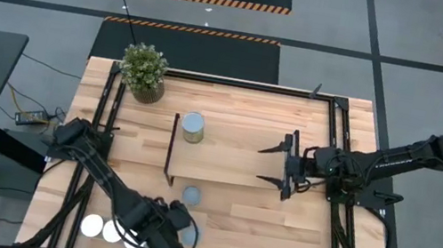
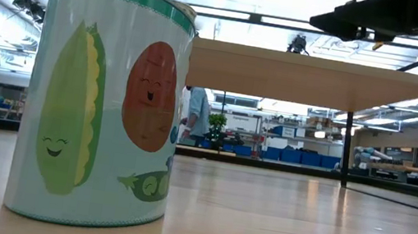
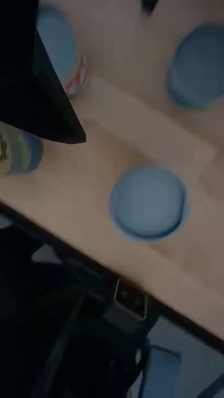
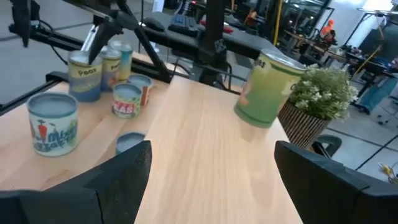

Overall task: Pick and place cans onto a shelf
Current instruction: Put the canned peas on the shelf

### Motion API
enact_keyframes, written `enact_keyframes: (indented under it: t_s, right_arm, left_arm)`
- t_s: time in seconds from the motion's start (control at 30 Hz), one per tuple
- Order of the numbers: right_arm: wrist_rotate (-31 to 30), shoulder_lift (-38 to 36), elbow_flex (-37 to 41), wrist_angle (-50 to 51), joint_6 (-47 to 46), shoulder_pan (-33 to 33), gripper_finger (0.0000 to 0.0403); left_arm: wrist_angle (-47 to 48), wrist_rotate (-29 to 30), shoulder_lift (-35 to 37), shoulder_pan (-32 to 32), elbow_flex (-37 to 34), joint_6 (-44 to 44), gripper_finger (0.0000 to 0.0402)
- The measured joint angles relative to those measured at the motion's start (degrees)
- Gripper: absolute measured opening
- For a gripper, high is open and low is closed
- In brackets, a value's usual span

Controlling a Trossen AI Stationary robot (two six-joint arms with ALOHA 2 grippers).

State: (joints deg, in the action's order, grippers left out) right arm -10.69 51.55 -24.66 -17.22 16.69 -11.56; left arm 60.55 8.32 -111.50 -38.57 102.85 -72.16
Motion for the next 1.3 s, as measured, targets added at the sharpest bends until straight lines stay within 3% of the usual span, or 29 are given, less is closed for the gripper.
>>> enact_keyframes:
  t_s: [0.17, 0.37, 0.8, 1.1, 1.3]
  right_arm:
    - [-1.74, -0.02, 0.02, 1.15, -0.01, -0.88, 0.0347]
    - [-1.78, -0.02, 0.01, 0.76, 0.0, -1.08, 0.0347]
    - [-1.63, -0.02, 0.02, -1.15, 0.44, -0.51, 0.0347]
    - [-1.53, -0.02, 0.02, -1.13, 0.44, 0.43, 0.0347]
    - [-0.77, -0.02, 0.02, -1.13, 0.46, 0.45, 0.0347]
  left_arm:
    - [-2.67, -5.77, 0.13, 0.06, 0.02, -7.12, 0.0399]
    - [2.74, -12.18, -0.84, -2.06, 0.03, -14.24, 0.0373]
    - [12.2, -10.6, -2.5, -3.64, 0.04, -9.19, 0.0347]
    - [14.74, -21.65, -2.5, -4.76, 0.04, -11.41, 0.0347]
    - [14.8, -21.28, -2.5, -6.24, 0.04, -3.79, 0.0347]
